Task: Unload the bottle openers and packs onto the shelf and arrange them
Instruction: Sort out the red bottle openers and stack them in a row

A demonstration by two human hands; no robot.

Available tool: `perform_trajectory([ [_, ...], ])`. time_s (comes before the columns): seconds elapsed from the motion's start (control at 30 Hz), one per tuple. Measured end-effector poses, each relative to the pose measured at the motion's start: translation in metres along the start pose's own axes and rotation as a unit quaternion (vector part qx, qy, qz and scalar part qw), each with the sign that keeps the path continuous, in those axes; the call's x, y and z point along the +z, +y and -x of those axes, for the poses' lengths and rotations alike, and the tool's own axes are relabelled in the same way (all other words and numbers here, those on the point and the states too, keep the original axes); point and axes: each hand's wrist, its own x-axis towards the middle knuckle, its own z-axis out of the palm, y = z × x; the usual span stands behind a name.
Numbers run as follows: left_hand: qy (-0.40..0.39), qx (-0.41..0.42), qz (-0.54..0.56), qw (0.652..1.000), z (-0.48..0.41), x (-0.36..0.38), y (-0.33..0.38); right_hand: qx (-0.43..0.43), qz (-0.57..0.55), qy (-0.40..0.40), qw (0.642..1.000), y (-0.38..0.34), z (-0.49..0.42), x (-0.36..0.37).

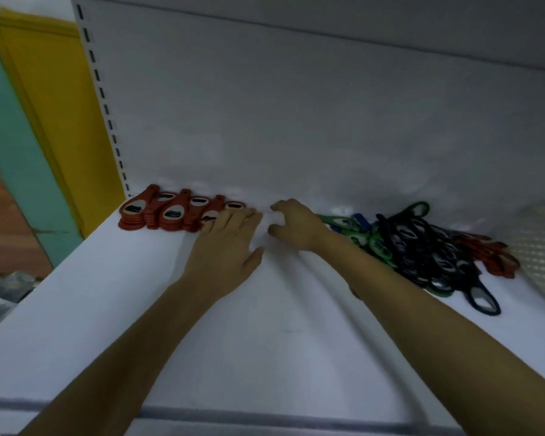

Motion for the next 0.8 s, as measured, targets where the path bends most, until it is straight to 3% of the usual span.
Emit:
perform_trajectory([
  [0.13,0.002,0.094,0.037,0.995,-0.015,0.001,0.049,0.006,-0.072,0.105,0.992,0.043,0.053,-0.028],
  [0.27,0.004,0.162,0.157,0.974,-0.034,0.016,0.134,0.082,-0.162,0.271,0.945,0.111,0.114,-0.068],
  [0.33,-0.009,0.152,0.271,0.951,-0.039,0.032,0.194,0.143,-0.181,0.342,0.911,0.147,0.143,-0.085],
  [0.43,-0.12,0.056,0.459,0.879,-0.034,0.06,0.281,0.209,-0.158,0.401,0.878,0.191,0.182,-0.097],
  [0.47,-0.157,0.036,0.491,0.856,-0.032,0.069,0.304,0.22,-0.148,0.41,0.873,0.202,0.192,-0.098],
  [0.53,-0.182,0.011,0.501,0.846,-0.034,0.084,0.332,0.228,-0.15,0.408,0.871,0.221,0.208,-0.093],
  [0.63,-0.151,-0.012,0.509,0.847,-0.056,0.092,0.34,0.222,-0.114,0.367,0.896,0.24,0.219,-0.08],
  [0.8,-0.107,0.006,0.507,0.855,-0.077,0.094,0.327,0.243,0.044,0.268,0.931,0.24,0.198,-0.073],
])
